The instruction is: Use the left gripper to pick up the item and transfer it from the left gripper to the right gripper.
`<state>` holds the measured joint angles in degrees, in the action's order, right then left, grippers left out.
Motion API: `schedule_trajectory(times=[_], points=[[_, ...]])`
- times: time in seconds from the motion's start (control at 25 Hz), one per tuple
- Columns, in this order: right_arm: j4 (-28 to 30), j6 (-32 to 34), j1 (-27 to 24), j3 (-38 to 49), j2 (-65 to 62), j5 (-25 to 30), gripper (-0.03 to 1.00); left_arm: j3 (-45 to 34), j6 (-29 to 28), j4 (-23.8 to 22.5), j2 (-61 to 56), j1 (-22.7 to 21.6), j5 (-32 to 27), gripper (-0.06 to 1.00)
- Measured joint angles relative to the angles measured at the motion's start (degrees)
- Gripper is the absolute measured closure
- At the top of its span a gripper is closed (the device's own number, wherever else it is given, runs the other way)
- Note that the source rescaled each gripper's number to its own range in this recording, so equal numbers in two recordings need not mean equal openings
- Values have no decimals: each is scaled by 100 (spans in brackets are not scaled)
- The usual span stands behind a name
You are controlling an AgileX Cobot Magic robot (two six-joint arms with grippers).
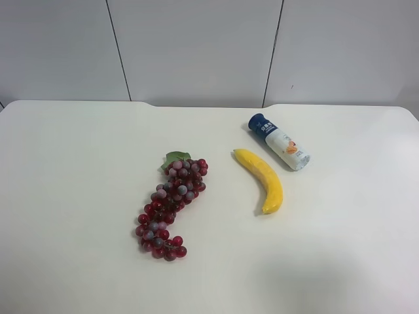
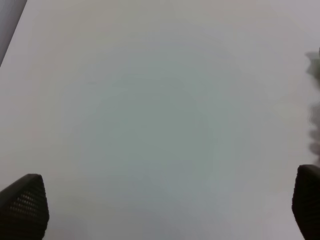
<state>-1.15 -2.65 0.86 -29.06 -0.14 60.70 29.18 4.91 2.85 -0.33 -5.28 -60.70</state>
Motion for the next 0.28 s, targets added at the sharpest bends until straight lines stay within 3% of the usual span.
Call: schedule_trajectory(times=[0.28], points=[[0, 0, 0, 0, 0, 0, -3, 0, 0, 0, 0, 0, 0, -5]])
